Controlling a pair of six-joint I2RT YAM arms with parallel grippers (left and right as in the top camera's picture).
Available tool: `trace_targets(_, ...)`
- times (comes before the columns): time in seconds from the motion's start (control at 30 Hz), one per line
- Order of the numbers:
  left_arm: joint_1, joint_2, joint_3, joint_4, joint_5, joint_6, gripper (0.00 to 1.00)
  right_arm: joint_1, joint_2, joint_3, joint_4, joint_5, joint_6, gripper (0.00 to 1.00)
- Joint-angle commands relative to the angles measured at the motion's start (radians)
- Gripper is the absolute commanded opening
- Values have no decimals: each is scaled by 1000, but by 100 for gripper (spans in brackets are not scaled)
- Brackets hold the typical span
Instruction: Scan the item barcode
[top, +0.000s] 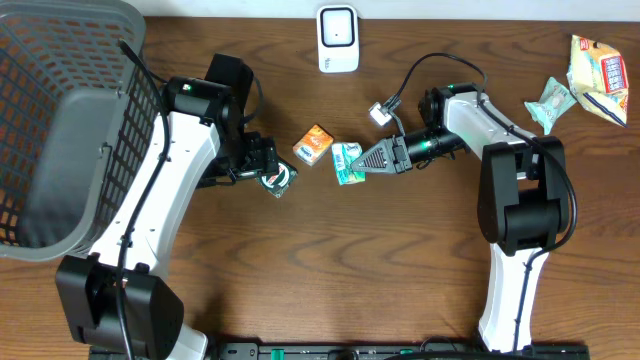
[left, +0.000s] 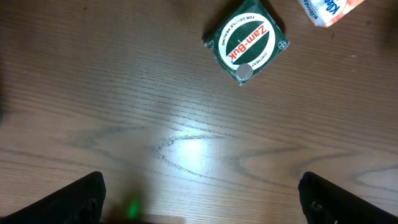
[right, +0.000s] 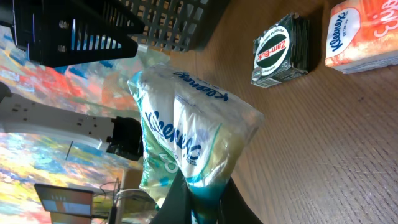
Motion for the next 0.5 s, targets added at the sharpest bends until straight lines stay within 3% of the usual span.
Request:
trace_targets(0.0,0,4,11,-6,-2,6,97,7,-16,-3,0,-36,-18,1)
trace_targets(0.47,0,4,11,-6,-2,6,98,6,-16,-3,117,-200,-14,1)
